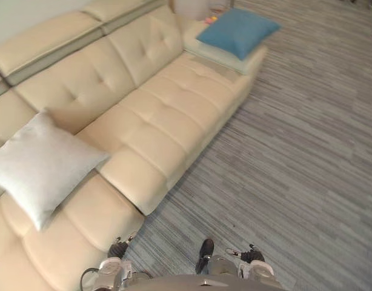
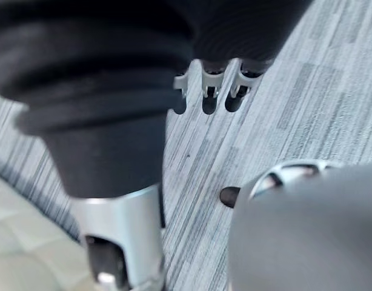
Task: Pick up cushions and gather them together orderly.
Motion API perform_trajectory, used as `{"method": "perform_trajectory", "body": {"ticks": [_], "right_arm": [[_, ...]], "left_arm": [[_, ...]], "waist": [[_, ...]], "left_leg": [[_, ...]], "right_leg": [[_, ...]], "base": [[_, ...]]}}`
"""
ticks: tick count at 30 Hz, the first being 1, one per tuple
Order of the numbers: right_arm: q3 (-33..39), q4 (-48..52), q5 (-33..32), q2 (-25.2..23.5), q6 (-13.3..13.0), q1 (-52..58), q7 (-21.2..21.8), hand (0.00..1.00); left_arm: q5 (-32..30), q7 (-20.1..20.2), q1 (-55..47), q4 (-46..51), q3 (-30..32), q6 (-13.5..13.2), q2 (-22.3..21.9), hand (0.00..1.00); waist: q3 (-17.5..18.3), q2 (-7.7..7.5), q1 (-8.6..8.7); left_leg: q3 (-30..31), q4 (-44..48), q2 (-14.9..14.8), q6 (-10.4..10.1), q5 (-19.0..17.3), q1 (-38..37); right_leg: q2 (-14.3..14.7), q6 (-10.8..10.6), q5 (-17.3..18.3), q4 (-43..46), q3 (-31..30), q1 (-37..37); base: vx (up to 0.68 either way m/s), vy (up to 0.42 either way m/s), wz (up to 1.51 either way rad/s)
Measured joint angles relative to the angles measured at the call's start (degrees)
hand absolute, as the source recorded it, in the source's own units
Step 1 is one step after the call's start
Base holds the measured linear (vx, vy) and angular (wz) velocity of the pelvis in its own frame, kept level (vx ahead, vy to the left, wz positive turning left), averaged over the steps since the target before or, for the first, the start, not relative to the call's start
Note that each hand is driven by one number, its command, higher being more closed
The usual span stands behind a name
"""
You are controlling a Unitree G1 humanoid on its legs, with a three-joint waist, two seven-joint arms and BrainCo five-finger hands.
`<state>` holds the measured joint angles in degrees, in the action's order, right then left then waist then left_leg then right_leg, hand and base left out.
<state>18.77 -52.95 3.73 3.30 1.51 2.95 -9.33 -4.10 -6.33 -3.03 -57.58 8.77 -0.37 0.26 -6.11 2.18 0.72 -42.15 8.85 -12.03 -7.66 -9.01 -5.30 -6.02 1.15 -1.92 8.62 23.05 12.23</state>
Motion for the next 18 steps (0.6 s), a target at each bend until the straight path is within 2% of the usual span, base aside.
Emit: {"method": "perform_trajectory", "body": {"ticks": [1,2,3,4,5,6,7,8,9,10,12,14,15,16,17,18], "right_arm": [[-0.01,0.01,0.01,0.52,0.00,0.25,0.00,0.00],[-0.02,0.14,0.01,0.89,0.00,0.56,0.01,0.00],[-0.44,0.27,-0.01,1.67,-0.04,0.80,0.01,0.00],[-0.62,0.22,0.02,1.70,0.00,0.84,0.02,0.00],[-0.64,0.09,0.03,1.53,0.33,1.07,-0.10,0.00],[-0.65,0.20,0.02,1.42,0.38,1.24,-0.13,0.00],[-0.76,0.31,0.02,1.35,0.46,0.98,-0.25,0.00],[-0.77,0.32,0.02,1.56,0.51,0.56,-0.39,0.00],[-0.75,0.29,0.02,1.78,0.70,0.22,-0.85,0.00],[-0.72,0.40,0.01,1.66,0.71,0.16,-1.19,0.00],[-0.84,0.71,0.00,1.39,0.76,0.14,-1.26,0.00],[-1.58,1.15,-0.02,0.98,0.78,0.32,-1.57,0.00],[-2.26,2.13,-0.04,0.34,0.79,0.54,-1.83,0.00],[-2.50,2.60,-0.04,-0.08,0.76,0.91,-1.95,0.00],[-2.90,2.81,-0.05,-0.60,0.65,0.96,-2.08,0.00],[-3.02,3.09,-0.08,-0.95,0.64,0.19,-2.09,0.00]], "left_arm": [[-0.12,0.30,-0.07,-0.21,0.02,0.04,-0.15,0.00],[-0.66,0.53,0.16,-0.36,0.05,0.08,-0.15,0.00],[-0.72,0.52,-0.15,-0.57,0.08,0.11,-0.18,0.00],[-0.72,0.53,-0.58,-0.77,0.14,0.12,-0.18,0.00],[-0.61,0.59,-0.17,0.16,0.49,0.14,0.18,0.00],[-0.59,0.55,-0.19,0.45,0.57,0.14,0.22,0.00],[-0.51,0.48,-0.22,0.84,0.65,0.04,-0.05,0.00],[-0.51,0.48,-0.20,0.87,0.74,-0.06,-0.24,0.00],[-0.44,0.47,-0.21,1.12,0.84,-0.14,-0.78,0.00],[-0.45,0.45,-0.29,2.97,1.46,-0.22,-1.45,0.00],[-0.45,0.46,-0.56,4.17,1.75,-0.30,-1.88,0.00],[-0.45,0.40,-0.95,5.43,3.06,-0.41,-2.62,0.00],[-0.45,0.35,-0.97,5.86,4.12,-0.55,-3.03,0.00],[-0.45,0.32,-0.96,5.96,4.66,-0.60,-3.27,0.00],[-0.43,0.16,-0.98,6.06,5.42,-0.68,-3.55,0.00],[-0.43,0.02,-0.80,5.54,6.35,-0.71,-3.88,0.00]], "waist": [[0.05,0.39,0.08],[0.04,1.07,0.21],[-0.27,1.31,0.17],[-0.47,1.28,-0.05],[-1.13,0.73,-0.42],[-1.17,0.47,-0.47],[-1.87,0.18,-0.71],[-1.74,0.67,-0.99],[-1.92,1.29,-1.45],[-2.18,1.56,-2.46],[-2.21,1.53,-3.33],[-2.26,1.60,-3.98],[-2.25,1.61,-4.27],[-2.25,1.62,-4.41],[-2.12,1.66,-5.11],[-1.54,2.35,-5.75]], "left_leg": [[-0.02,1.09,-0.90,-0.82,-1.03,-0.10],[-0.04,4.69,-3.24,-1.18,-3.85,0.25],[0.08,9.18,-5.19,-0.12,-5.66,0.10],[0.85,11.80,-6.02,1.27,-5.94,0.16],[8.22,24.69,-8.33,7.97,-3.43,4.35],[11.52,28.59,-8.61,9.82,-1.88,6.03],[17.77,34.78,-8.37,7.82,-1.93,9.31],[20.27,36.22,-7.39,5.98,-3.88,10.55],[23.75,36.91,-5.25,5.27,-7.06,12.61],[26.12,35.61,-2.28,5.89,-9.23,15.81],[26.82,31.58,-0.16,5.80,-9.28,18.83],[28.99,23.28,2.22,4.77,-8.05,21.78],[30.38,16.92,3.22,4.03,-6.14,22.51],[30.93,14.77,3.38,3.71,-4.66,22.85],[31.17,14.02,3.43,3.00,-1.44,22.31],[31.07,14.20,3.60,3.55,-0.65,22.39]], "right_leg": [[0.91,0.05,1.05,1.10,-0.48,0.39],[1.83,0.33,3.07,3.71,-0.62,1.04],[2.40,0.67,5.09,6.30,-1.38,1.36],[2.40,0.77,6.01,7.55,-2.15,1.56],[2.63,1.29,8.23,10.47,-4.12,1.10],[2.65,1.48,8.47,10.51,-4.77,0.45],[2.67,1.74,9.04,10.52,-7.01,-0.65],[2.82,1.74,9.27,10.44,-8.13,-1.00],[3.02,2.03,9.61,10.25,-10.37,-1.58],[3.25,1.66,10.00,10.01,-13.09,-2.59],[3.28,1.25,10.78,9.81,-15.18,-3.79],[3.28,0.02,12.15,9.76,-17.63,-4.93],[3.42,-0.92,12.79,9.78,-19.39,-5.12],[3.52,-1.27,13.00,9.77,-20.15,-5.12],[4.31,-1.71,13.25,8.91,-22.84,-5.34],[5.16,-2.24,13.09,8.18,-24.58,-5.99]], "base": [[0.04,-0.080,-0.67],[0.08,-0.089,-0.65],[0.06,-0.048,-0.54],[0.16,-0.080,-0.60],[0.14,-0.106,-0.45],[0.22,-0.091,-0.64],[0.15,0.000,-0.50],[0.16,0.073,-0.75],[0.20,0.124,-0.97],[0.20,0.122,-0.97],[0.19,0.124,-0.76],[0.24,0.237,-0.76],[0.22,0.269,-0.78],[0.20,0.238,-1.09],[0.26,0.247,-1.20],[0.29,0.246,-1.30]]}}
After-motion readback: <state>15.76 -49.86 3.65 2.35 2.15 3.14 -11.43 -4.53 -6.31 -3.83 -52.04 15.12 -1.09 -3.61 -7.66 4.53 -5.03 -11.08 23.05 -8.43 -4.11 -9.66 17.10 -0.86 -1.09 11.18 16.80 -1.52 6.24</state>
